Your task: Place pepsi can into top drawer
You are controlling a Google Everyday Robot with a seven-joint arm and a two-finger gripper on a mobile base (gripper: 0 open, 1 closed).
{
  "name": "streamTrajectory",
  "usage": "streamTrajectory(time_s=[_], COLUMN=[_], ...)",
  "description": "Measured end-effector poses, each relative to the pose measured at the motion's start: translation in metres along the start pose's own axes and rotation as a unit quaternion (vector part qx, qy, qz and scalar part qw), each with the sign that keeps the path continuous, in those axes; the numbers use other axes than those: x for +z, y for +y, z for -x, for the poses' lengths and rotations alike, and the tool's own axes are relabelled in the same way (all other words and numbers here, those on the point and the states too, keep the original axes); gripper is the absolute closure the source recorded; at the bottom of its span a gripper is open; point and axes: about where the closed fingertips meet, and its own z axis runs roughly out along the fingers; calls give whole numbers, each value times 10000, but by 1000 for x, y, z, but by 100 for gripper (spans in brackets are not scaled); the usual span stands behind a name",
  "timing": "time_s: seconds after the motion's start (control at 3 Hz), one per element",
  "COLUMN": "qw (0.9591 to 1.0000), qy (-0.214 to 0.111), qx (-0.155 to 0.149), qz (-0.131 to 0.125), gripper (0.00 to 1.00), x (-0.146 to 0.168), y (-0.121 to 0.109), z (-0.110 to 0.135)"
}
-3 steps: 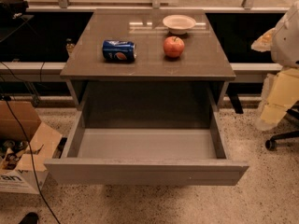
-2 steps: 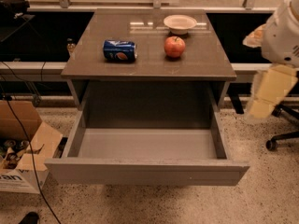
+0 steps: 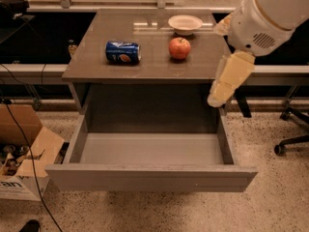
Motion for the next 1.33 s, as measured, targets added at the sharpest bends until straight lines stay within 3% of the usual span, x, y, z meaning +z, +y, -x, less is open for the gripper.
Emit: streamTrajectory(time_s=[0.67, 1.0, 1.33], qw=[9967, 9965, 9945], qy=[-766, -782, -1024], qx=[-85, -72, 101], qz=[251, 277, 176], gripper=[0, 0, 0], x=[61, 65, 79], y=[-46, -49, -56], z=[55, 55, 64])
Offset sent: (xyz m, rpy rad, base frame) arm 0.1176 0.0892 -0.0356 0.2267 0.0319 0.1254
